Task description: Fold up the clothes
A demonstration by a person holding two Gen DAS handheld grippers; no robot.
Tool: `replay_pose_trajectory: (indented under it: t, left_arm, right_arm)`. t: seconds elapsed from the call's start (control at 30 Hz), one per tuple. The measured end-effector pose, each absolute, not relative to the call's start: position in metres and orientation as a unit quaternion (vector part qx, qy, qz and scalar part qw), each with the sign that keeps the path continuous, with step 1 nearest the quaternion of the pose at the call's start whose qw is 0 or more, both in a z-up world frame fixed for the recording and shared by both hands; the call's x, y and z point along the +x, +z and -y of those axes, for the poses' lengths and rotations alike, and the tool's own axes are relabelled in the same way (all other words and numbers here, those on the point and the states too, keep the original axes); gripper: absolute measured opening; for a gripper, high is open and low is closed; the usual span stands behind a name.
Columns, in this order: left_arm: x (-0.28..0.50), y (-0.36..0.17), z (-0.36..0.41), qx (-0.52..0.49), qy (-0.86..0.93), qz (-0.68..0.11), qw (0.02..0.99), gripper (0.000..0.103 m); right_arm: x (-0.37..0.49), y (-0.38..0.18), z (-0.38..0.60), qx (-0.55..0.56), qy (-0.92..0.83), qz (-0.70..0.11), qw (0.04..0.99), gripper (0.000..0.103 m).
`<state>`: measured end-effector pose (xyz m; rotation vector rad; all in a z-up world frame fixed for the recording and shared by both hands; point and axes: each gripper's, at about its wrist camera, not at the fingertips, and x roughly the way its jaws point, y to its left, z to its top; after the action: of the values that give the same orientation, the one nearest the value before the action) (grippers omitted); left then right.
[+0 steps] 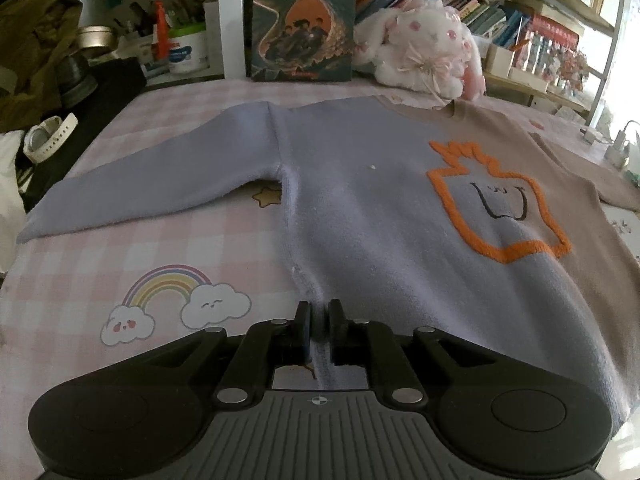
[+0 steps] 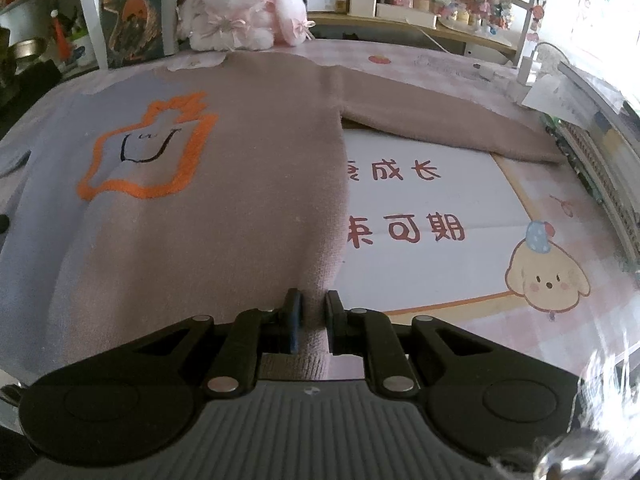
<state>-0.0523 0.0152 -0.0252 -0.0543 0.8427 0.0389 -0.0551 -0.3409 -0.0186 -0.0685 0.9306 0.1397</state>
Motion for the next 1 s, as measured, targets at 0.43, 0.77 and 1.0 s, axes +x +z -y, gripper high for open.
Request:
replay_pose_trajectory:
  t: [0.43, 0.77, 1.0]
  left_arm:
    - [-0.074, -0.006, 0.008, -0.008, 0.052, -0.371, 0.927, 0.028]
    - [-0.100, 0.019, 0.060, -0.026, 0.093, -0.345, 0.934, 0.074]
    - [-0.136, 0.027, 0.091, 0.022, 0.103, -0.328, 0.939, 0.087]
  right_arm:
    - [-0.052, -0.016, 0.344, -0.051, 0.077, -0.450, 0.888, 0.032]
    - [-0.067, 0.009, 0.363, -0.053, 0.070, -0.392, 0.916, 0.079]
    - [-0.095, 0.007, 0.357, -0.063, 0.082, -0.367, 0.925, 0.090]
